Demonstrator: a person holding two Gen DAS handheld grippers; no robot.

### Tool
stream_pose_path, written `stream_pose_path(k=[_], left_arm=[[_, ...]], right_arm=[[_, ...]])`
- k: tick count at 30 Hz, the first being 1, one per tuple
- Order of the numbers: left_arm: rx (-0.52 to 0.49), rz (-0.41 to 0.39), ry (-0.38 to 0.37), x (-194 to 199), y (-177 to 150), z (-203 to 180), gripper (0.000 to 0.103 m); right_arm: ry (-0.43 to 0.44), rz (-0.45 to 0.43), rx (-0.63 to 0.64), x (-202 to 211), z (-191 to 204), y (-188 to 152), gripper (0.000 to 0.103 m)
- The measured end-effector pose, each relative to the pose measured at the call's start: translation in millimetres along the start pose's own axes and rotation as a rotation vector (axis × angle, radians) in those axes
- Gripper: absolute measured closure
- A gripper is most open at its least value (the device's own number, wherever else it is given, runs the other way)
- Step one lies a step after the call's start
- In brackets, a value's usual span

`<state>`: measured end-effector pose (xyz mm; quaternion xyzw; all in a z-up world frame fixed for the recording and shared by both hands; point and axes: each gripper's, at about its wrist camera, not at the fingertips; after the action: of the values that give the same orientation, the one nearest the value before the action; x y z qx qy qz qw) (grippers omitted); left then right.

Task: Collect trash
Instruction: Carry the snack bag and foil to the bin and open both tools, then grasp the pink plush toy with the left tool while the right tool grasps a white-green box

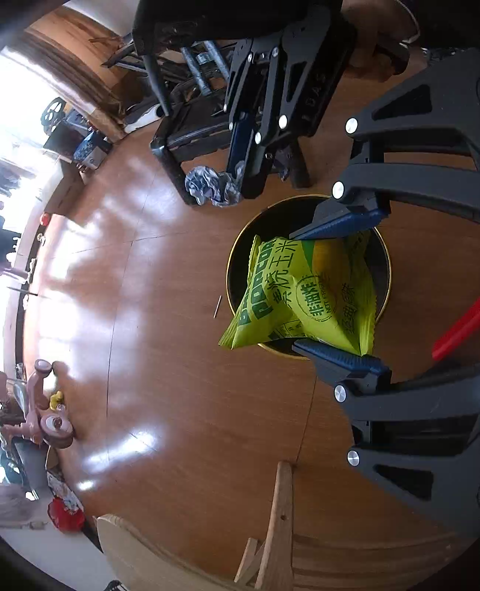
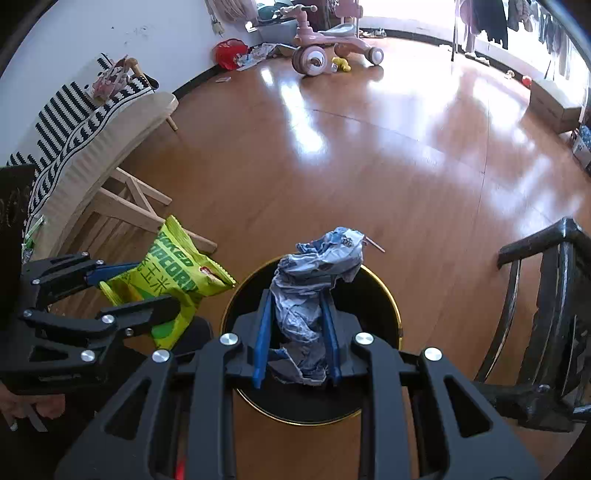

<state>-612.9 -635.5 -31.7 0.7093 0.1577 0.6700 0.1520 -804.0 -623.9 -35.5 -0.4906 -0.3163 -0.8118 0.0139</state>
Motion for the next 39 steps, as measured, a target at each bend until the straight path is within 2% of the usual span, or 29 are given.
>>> stream_pose_path(k=[8, 9, 10, 11, 12, 14, 20, 25, 28, 31, 35, 39], left_arm=[[-0.006, -0.001, -0.020, -1, -4, -4, 0.051], [-0.007, 0.001, -0.026, 0, -4, -6, 0.048], [-0.007, 0.001, -0.028, 0, -4, -6, 0.036], [-0.007, -0.001, -0.027, 1, -3, -8, 0.029], [-0.006, -0.010, -0.019, 2, -3, -8, 0.022], [-0.015, -0.016, -0.015, 4, -5, -9, 0.022], [0.001, -0.026, -0.006, 12, -4, -5, 0.022], [0.025, -0.073, 0.039, 38, 0, 12, 0.014], [0.087, -0.118, 0.056, 71, 4, 50, 0.013], [0.178, -0.156, 0.100, 112, 4, 104, 0.013], [0.317, -0.261, 0.226, 184, -18, 193, 0.011], [0.446, -0.327, 0.411, 246, -79, 281, 0.009]], right_arm=[[0.003, -0.007, -0.003, 3, -1, 6, 0.077], [0.001, -0.008, -0.004, 4, -1, 8, 0.077], [0.005, -0.008, -0.007, 4, -3, 10, 0.075], [0.005, -0.007, -0.012, 5, -4, 11, 0.070], [0.002, -0.014, -0.017, 6, -5, 12, 0.060], [-0.001, -0.029, -0.019, 10, -7, 13, 0.052], [-0.011, -0.043, -0.013, 16, -5, 19, 0.048], [-0.020, -0.058, 0.024, 18, 11, 35, 0.041], [-0.011, -0.079, 0.058, 20, 31, 55, 0.040], [0.024, -0.117, 0.117, 21, 73, 82, 0.032], [0.115, -0.141, 0.232, 7, 160, 116, 0.027], [0.235, -0.109, 0.376, -25, 278, 132, 0.025]])
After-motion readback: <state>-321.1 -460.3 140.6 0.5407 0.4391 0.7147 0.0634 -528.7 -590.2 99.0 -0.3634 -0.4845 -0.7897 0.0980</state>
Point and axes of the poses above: each gripper's, at about its wrist camera, not at the fingertips, and x roughly against the way its jaws point, z to its left, y to its top, and after that the axes turned 9 degrees about y, right-handed
